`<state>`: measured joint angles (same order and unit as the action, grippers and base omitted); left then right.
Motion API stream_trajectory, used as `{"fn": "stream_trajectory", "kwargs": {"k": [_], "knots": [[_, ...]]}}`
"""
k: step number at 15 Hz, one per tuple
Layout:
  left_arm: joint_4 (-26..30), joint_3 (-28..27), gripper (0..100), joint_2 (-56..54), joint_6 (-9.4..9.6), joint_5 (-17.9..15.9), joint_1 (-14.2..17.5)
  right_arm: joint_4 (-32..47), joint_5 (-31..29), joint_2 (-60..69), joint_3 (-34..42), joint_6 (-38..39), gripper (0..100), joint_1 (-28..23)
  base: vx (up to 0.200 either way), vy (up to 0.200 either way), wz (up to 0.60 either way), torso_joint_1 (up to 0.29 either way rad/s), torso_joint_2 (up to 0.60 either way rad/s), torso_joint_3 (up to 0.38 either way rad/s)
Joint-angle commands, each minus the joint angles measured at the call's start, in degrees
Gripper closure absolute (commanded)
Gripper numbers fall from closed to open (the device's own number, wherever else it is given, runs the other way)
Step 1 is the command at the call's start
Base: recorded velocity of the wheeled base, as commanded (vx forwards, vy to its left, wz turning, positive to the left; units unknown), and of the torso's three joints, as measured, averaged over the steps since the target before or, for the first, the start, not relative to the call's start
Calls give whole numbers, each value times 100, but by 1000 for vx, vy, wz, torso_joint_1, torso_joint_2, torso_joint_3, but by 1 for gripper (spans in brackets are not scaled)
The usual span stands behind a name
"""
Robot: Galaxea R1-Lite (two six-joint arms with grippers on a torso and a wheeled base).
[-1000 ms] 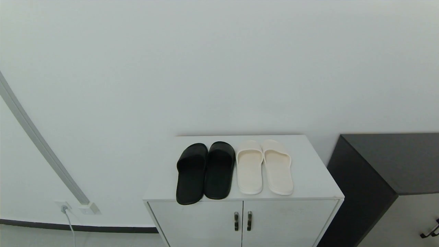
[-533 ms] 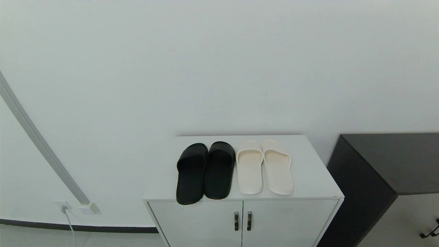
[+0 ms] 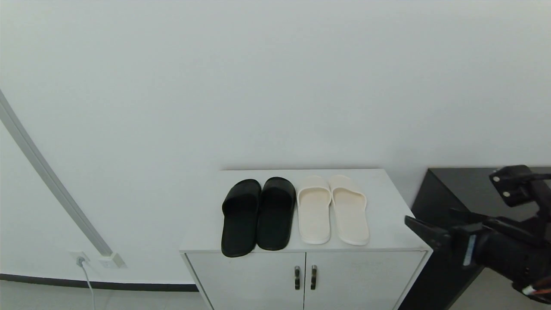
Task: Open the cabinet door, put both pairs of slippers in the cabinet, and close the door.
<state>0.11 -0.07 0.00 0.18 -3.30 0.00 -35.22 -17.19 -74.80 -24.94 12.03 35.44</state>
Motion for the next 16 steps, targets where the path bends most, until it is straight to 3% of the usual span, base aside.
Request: {"fn": "stream_trajectory", "kwargs": {"k": [1, 6, 16], "knots": [[-2, -1, 100, 9, -1, -4, 0, -293, -628, -1529, -749, 212, 0, 482, 0, 0, 0, 0, 0, 0], [-2, -1, 100, 9, -1, -4, 0, -1005, -1647, -3392, -1971, 282, 0, 754, 0, 0, 0, 0, 0, 0], [-2, -1, 100, 9, -9, -12, 0, -1128, -1665, -5334, -3948, 133, 0, 464, 0, 0, 0, 0, 0, 0]]}}
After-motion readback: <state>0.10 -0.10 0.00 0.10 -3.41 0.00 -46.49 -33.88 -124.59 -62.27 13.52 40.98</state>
